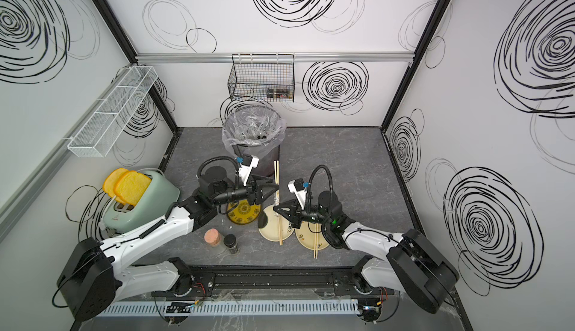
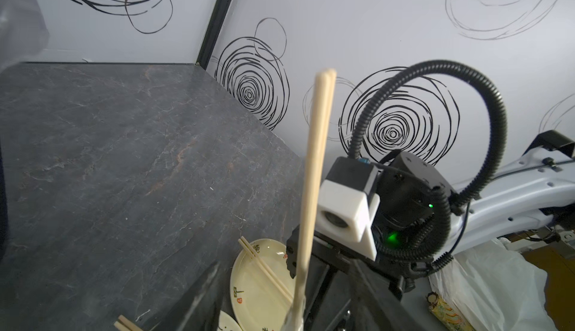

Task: Remove the packaging of disposable chopsticks
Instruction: Remove the packet bag from the disposable chopsticks.

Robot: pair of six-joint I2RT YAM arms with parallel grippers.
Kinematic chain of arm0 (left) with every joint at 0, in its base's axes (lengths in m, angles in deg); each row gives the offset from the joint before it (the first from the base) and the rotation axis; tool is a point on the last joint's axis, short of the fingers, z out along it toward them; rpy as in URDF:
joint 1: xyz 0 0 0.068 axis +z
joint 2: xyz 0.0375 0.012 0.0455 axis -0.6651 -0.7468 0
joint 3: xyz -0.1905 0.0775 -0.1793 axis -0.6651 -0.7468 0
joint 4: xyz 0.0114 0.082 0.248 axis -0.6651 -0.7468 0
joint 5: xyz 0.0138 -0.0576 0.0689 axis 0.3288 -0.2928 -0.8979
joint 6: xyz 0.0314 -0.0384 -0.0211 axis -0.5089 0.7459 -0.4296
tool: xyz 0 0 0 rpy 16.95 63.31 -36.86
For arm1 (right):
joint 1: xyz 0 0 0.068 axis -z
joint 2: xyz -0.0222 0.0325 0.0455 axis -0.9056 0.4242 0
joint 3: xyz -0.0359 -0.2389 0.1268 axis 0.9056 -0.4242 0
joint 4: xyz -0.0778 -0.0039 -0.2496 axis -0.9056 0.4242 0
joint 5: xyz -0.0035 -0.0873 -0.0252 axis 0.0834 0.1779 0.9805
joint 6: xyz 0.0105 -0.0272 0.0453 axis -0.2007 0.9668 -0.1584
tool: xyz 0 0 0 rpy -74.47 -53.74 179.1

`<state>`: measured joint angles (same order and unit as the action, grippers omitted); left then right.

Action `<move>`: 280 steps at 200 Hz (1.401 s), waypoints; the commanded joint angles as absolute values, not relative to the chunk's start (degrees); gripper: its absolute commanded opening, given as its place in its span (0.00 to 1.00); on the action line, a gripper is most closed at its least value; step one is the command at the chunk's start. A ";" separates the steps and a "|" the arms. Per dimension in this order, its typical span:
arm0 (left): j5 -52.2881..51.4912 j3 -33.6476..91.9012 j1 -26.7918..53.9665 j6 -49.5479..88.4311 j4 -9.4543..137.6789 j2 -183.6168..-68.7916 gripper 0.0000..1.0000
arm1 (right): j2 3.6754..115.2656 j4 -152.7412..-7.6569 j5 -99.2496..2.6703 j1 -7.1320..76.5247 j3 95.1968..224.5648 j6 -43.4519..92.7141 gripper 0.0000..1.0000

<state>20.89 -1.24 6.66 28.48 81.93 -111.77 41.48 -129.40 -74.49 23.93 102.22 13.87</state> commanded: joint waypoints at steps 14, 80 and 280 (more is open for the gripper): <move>23.20 3.57 8.14 24.47 79.17 -112.50 0.69 | 41.12 -131.28 -74.53 23.26 104.22 14.86 0.00; 25.40 8.52 9.33 23.39 78.23 -117.56 0.52 | 41.05 -131.02 -74.66 23.06 104.24 15.12 0.00; 40.02 -2.43 21.99 40.28 104.13 -111.99 0.00 | 53.72 -139.15 -77.08 20.14 104.23 5.25 0.00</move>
<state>37.22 -1.39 20.74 36.61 95.68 -113.89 55.05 -135.61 -77.11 21.70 104.32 7.03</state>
